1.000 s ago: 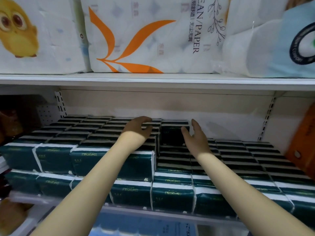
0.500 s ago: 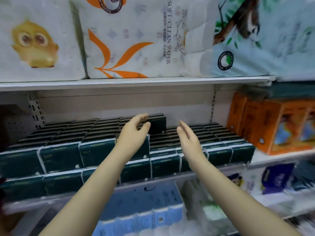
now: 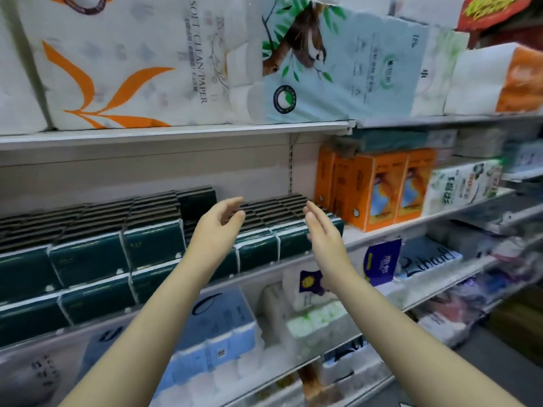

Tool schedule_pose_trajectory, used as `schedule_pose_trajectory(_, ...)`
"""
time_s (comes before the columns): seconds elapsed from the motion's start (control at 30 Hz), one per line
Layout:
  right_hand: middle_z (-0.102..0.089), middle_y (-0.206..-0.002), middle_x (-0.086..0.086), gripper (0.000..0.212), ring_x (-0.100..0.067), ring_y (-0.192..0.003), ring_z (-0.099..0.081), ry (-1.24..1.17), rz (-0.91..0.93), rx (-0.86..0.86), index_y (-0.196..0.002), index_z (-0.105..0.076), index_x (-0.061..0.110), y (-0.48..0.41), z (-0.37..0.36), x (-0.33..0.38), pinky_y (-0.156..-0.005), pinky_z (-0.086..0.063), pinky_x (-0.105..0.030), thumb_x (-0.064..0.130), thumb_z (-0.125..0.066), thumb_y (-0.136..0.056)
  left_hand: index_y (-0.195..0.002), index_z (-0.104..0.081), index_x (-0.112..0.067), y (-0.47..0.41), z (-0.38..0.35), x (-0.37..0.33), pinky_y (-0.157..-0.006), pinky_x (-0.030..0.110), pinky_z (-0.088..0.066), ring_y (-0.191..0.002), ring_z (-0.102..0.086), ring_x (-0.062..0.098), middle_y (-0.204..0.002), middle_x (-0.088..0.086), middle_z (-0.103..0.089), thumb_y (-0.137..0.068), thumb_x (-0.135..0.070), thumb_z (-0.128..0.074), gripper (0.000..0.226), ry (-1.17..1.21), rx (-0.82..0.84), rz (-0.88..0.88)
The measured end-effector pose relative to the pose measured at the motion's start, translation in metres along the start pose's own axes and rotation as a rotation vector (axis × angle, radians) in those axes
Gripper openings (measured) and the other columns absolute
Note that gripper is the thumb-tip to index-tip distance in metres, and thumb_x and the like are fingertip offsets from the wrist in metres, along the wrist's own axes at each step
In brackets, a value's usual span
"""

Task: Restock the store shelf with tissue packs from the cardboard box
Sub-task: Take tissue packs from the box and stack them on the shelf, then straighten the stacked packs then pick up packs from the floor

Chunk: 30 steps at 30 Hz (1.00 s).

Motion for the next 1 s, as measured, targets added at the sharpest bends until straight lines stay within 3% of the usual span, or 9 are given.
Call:
schedule_pose_trajectory(0.2,-0.041,-0.149,0.010,0.043,-0.004,-0.137,-0.036,0.009,-0.019,-0.060,-0.146,-0.039,0.026,0.004,0.106,-0.007,-0.115,-0.030,-0.028,0.033,-0.038,-0.105,-0.132,-0.056,-0.022,0.004,-0.100,-0.023,-0.095,0.019,-0.039,-0.115,-0.053,0.005,-0.125,-0.010,-0.058,-0.100,-0.018,-0.051,0.033,0.063,0.067,0.009)
schedule_pose_trajectory(0.4,-0.043,-0.149,0.009,0.039,-0.004,-0.137,-0.038,0.017,-0.047,-0.149,-0.143,-0.043,0.029,0.008,0.228,-0.025,-0.117,-0.030,-0.034,0.034,-0.038,-0.105,-0.134,-0.054,-0.027,0.019,-0.214,-0.052,-0.093,0.019,-0.037,-0.117,-0.050,0.002,-0.127,-0.015,-0.055,-0.100,-0.023,-0.050,0.034,0.118,0.155,0.010)
schedule_pose_trajectory(0.57,-0.043,-0.148,0.011,0.041,0.001,-0.131,-0.039,0.040,-0.101,-0.202,-0.146,-0.039,0.028,0.026,0.320,-0.044,-0.104,-0.034,-0.017,0.036,-0.034,-0.105,-0.137,-0.052,-0.025,0.043,-0.311,-0.069,-0.092,0.019,-0.035,-0.122,-0.046,0.004,-0.131,-0.013,-0.052,-0.102,-0.023,-0.047,0.036,0.220,0.250,0.040)
schedule_pose_trajectory(0.77,-0.046,-0.145,0.014,0.035,-0.005,-0.136,-0.039,0.040,-0.198,-0.295,-0.139,-0.041,0.038,0.063,0.406,-0.074,-0.118,-0.028,-0.038,0.038,-0.032,-0.106,-0.137,-0.051,-0.028,0.077,-0.402,-0.061,-0.078,0.008,-0.038,-0.097,-0.049,-0.018,-0.123,-0.021,-0.055,-0.101,-0.026,-0.047,0.036,0.336,0.386,0.164)
schedule_pose_trajectory(0.9,-0.050,-0.140,0.015,0.037,0.000,-0.133,-0.041,0.064,-0.237,-0.380,-0.141,-0.041,0.034,0.094,0.450,-0.091,-0.118,-0.028,-0.036,0.037,-0.030,-0.106,-0.138,-0.051,-0.028,0.098,-0.448,-0.047,-0.104,0.025,-0.037,-0.126,-0.046,0.003,-0.139,-0.013,-0.050,-0.101,-0.027,-0.048,0.038,0.332,0.482,0.194)
schedule_pose_trajectory(1.0,-0.052,-0.139,0.014,0.034,0.008,-0.124,-0.045,0.080,-0.284,-0.436,-0.137,-0.044,0.038,0.116,0.473,-0.105,-0.114,-0.029,-0.029,0.036,-0.029,-0.106,-0.140,-0.049,-0.025,0.113,-0.481,-0.033,-0.111,0.030,-0.034,-0.131,-0.043,0.005,-0.142,-0.013,-0.048,-0.101,-0.027,-0.047,0.039,0.336,0.573,0.227)
Point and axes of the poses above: each hand's wrist, its own y-axis away from the middle knuckle, its own z-axis out of the back of the hand, x = y × z, the point moved 5 cm from there along -y, towards the middle knuckle
